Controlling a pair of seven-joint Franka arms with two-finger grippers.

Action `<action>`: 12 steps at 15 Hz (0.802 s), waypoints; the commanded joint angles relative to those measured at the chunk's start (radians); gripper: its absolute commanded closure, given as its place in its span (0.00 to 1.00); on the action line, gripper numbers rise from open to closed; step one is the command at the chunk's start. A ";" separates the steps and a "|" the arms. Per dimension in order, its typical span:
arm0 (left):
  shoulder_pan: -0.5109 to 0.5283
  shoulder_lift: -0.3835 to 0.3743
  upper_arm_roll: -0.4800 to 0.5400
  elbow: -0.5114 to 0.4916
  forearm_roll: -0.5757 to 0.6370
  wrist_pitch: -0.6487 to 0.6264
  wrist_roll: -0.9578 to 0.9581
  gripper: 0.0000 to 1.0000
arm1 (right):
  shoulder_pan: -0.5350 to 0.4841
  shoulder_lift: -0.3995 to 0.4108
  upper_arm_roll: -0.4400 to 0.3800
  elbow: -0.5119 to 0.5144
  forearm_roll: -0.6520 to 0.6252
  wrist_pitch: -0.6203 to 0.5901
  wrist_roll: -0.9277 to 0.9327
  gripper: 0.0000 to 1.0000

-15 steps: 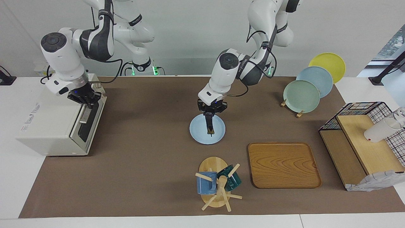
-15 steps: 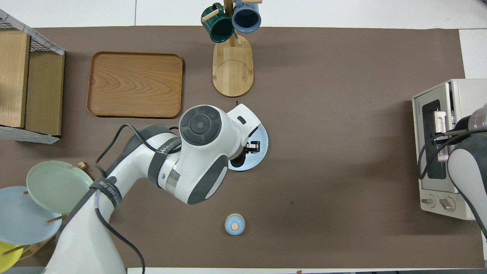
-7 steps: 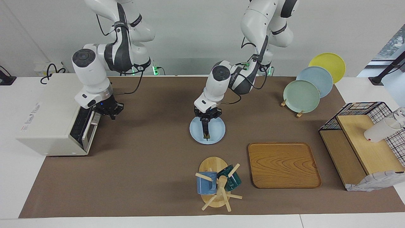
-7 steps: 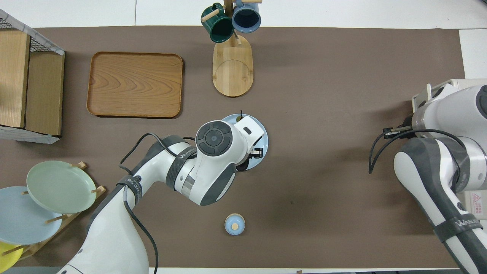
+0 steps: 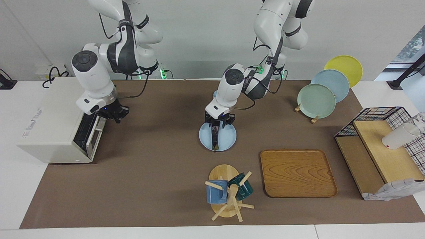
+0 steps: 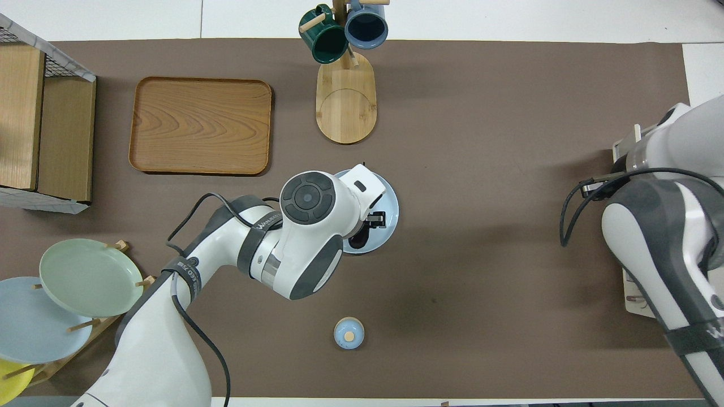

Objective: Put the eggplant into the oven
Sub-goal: 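Carry the eggplant onto the blue plate while the right gripper pulls the oven door, then open the left gripper on the plate and withdraw the left arm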

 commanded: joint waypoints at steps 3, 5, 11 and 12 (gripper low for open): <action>0.139 -0.099 0.005 0.092 -0.021 -0.252 0.124 0.00 | -0.042 -0.042 0.000 -0.036 -0.046 -0.010 0.002 1.00; 0.228 -0.132 0.008 0.152 -0.013 -0.359 0.176 0.00 | -0.062 -0.057 0.000 -0.111 -0.046 0.078 -0.005 1.00; 0.461 -0.247 0.008 0.226 0.050 -0.531 0.342 0.00 | -0.063 -0.057 -0.001 -0.116 -0.052 0.074 -0.054 1.00; 0.483 -0.268 0.009 0.226 0.053 -0.554 0.359 0.00 | -0.063 -0.054 -0.003 -0.107 -0.054 0.061 -0.057 1.00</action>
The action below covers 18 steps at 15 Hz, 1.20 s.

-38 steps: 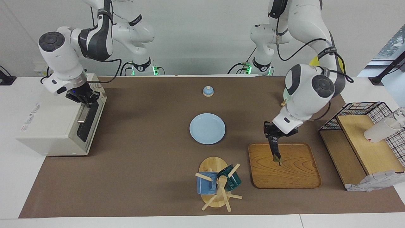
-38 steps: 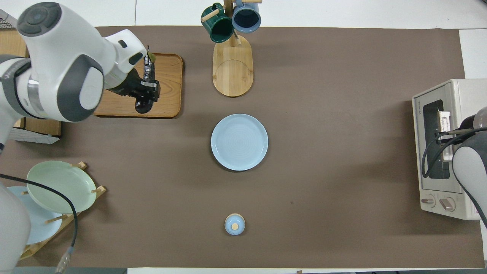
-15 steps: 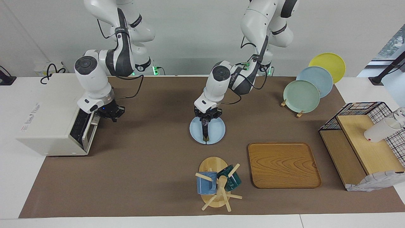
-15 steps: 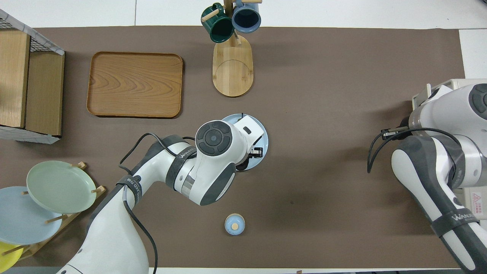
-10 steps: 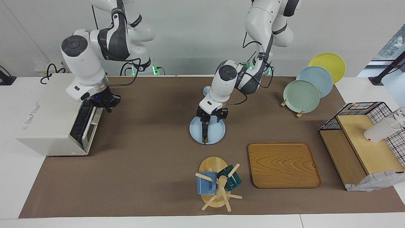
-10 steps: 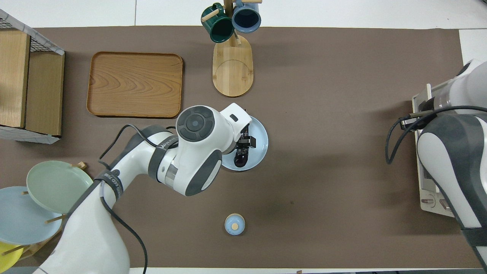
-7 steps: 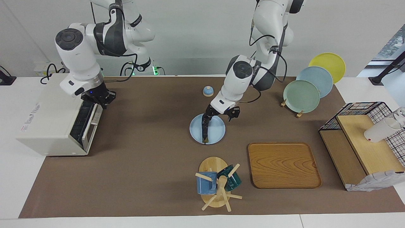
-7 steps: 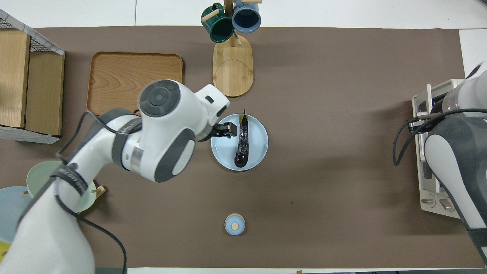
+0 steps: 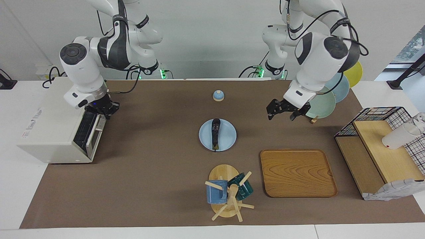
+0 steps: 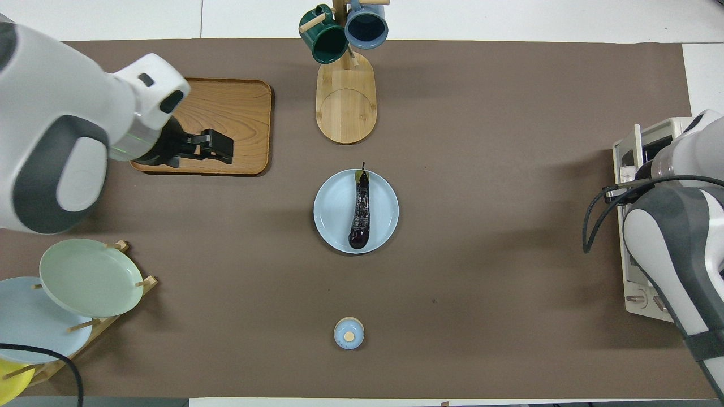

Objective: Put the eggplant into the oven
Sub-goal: 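Open the left gripper on the plate and withdraw the left arm, then pull the oven door fully open with the right gripper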

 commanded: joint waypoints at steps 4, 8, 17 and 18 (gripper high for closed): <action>0.089 -0.139 -0.011 -0.020 0.092 -0.146 0.087 0.00 | -0.022 -0.027 -0.003 -0.014 -0.061 -0.027 -0.040 1.00; 0.113 -0.211 -0.009 -0.084 0.095 -0.194 0.095 0.00 | -0.028 -0.027 -0.003 -0.019 -0.061 -0.023 -0.052 1.00; 0.107 -0.119 -0.009 0.126 0.134 -0.337 0.097 0.00 | -0.014 -0.025 0.002 -0.108 -0.002 0.098 -0.037 1.00; 0.107 -0.110 -0.009 0.153 0.146 -0.374 0.098 0.00 | -0.012 -0.019 0.005 -0.108 0.005 0.103 -0.037 1.00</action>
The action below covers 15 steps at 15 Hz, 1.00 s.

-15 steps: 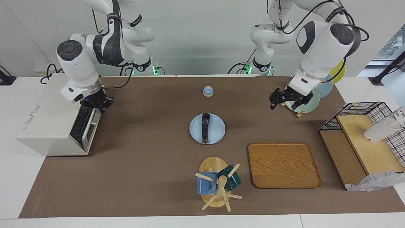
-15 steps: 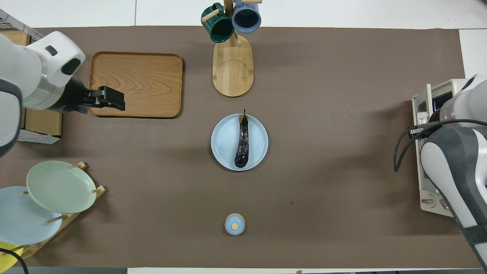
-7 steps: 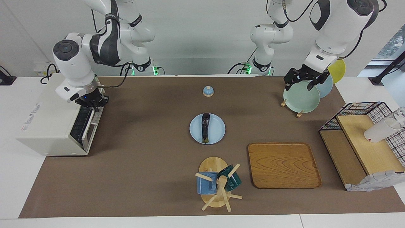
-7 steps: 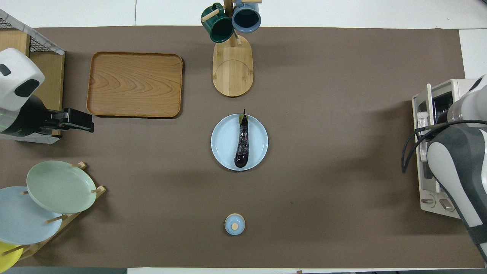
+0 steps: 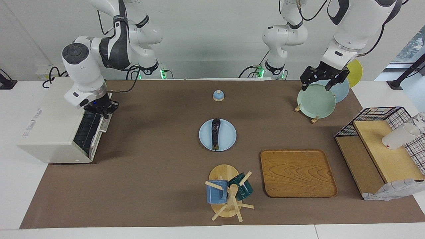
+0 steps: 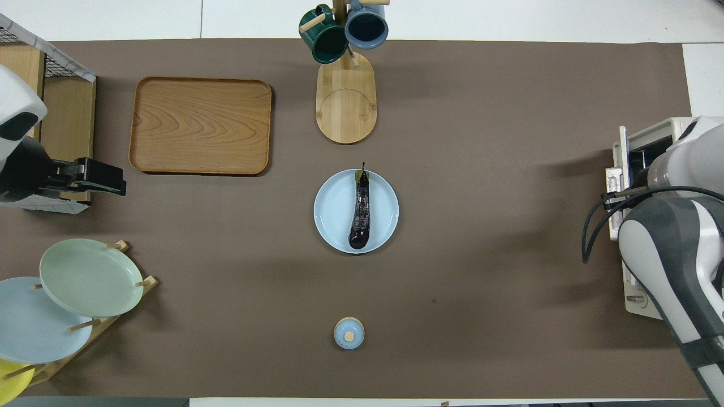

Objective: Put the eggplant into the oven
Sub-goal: 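Pull the oven door fully open with the right gripper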

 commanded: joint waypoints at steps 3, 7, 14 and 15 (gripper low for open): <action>0.001 0.064 -0.008 0.108 0.039 -0.116 0.016 0.00 | 0.028 0.014 0.000 -0.095 0.030 0.141 0.023 1.00; 0.002 0.086 -0.011 0.095 0.034 -0.077 0.019 0.00 | 0.035 0.057 0.001 -0.109 0.032 0.204 0.057 1.00; 0.010 0.066 -0.013 0.047 0.031 -0.043 0.009 0.00 | 0.062 0.092 0.001 -0.193 0.032 0.391 0.078 1.00; 0.010 0.066 -0.014 0.047 0.031 -0.044 0.009 0.00 | 0.060 0.101 0.001 -0.192 0.032 0.401 0.078 1.00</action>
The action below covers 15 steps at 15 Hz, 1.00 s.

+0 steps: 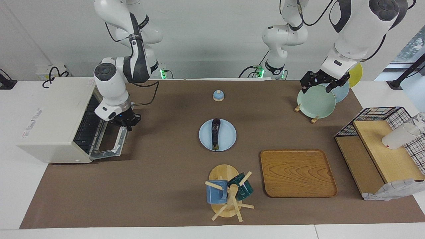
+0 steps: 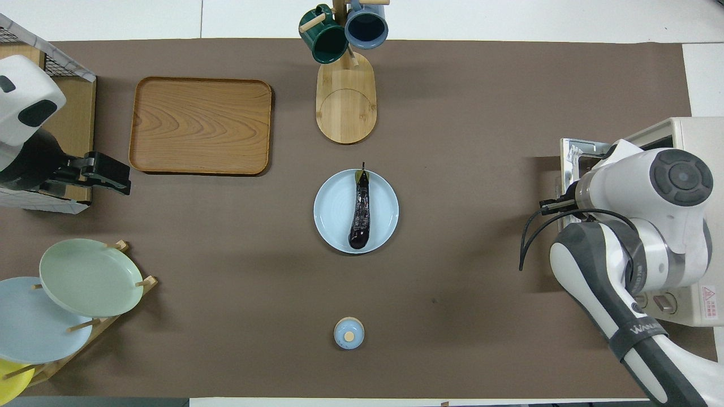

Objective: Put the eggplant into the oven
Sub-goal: 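Pull the oven door fully open with the right gripper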

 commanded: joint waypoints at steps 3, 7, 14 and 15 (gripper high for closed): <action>0.010 -0.017 -0.010 -0.019 0.018 0.017 0.005 0.00 | -0.014 0.052 -0.013 -0.009 -0.024 0.078 0.013 1.00; 0.010 -0.022 -0.013 -0.019 -0.004 0.009 -0.028 0.00 | -0.019 0.089 -0.013 -0.009 -0.024 0.106 0.024 1.00; 0.012 -0.025 -0.013 -0.019 -0.007 0.009 -0.038 0.00 | 0.070 0.097 -0.011 0.008 0.034 0.104 0.082 1.00; 0.013 -0.025 -0.013 -0.018 -0.011 0.009 -0.044 0.00 | 0.101 0.095 -0.010 0.007 0.034 0.104 0.083 1.00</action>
